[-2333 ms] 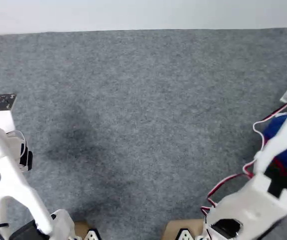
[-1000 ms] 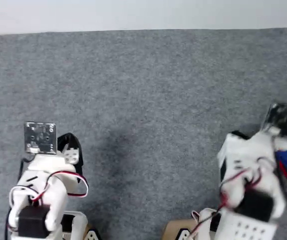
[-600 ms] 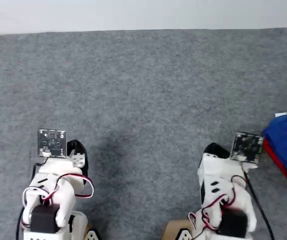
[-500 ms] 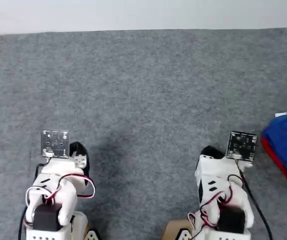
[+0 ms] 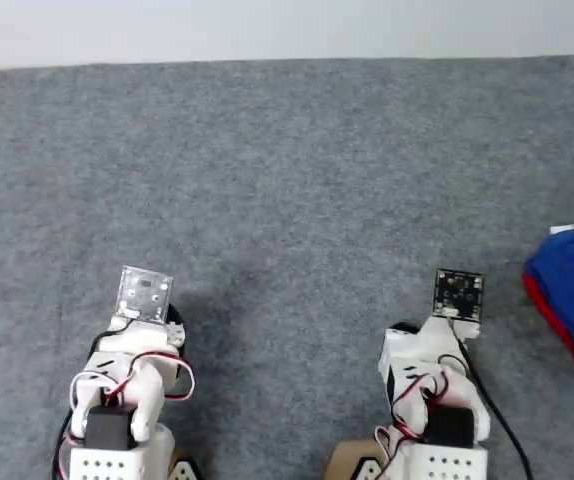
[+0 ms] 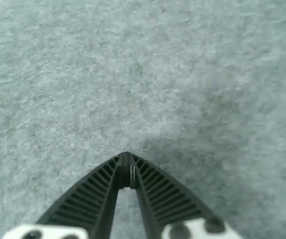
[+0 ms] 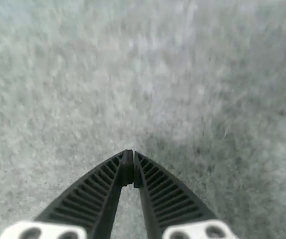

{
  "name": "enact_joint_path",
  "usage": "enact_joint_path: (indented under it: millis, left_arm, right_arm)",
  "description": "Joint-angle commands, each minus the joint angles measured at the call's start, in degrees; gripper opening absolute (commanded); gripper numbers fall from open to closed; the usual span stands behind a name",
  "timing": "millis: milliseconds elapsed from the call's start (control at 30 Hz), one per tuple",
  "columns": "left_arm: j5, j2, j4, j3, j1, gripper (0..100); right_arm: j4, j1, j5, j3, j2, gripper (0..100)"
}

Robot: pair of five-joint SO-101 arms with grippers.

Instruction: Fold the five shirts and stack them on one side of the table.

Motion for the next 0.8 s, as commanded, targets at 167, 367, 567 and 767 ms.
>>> enact_joint_path:
  millis: [167,367,567,767]
  left_arm:
    - [-0.3,-0.5,-1.8,-0.3,0.0,0]
    - [-0.3,-0.5,6.9,-0.3,-0.4,0]
    - [-0.3,-0.5,9.1,-0.3,-0.4,0]
    - [-0.3,-0.6,10.5,-0.3,-0.5,0]
  right_arm:
    - [3.5,-0.2,-0.3,1.1,0.0,0.9]
    - [8.5,0.1,-0.5,1.1,-0.6,1.0]
    - [8.4,-0.2,-0.4,1.1,-0.6,1.0]
    - [8.4,-0.2,-0.4,1.1,-0.6,1.0]
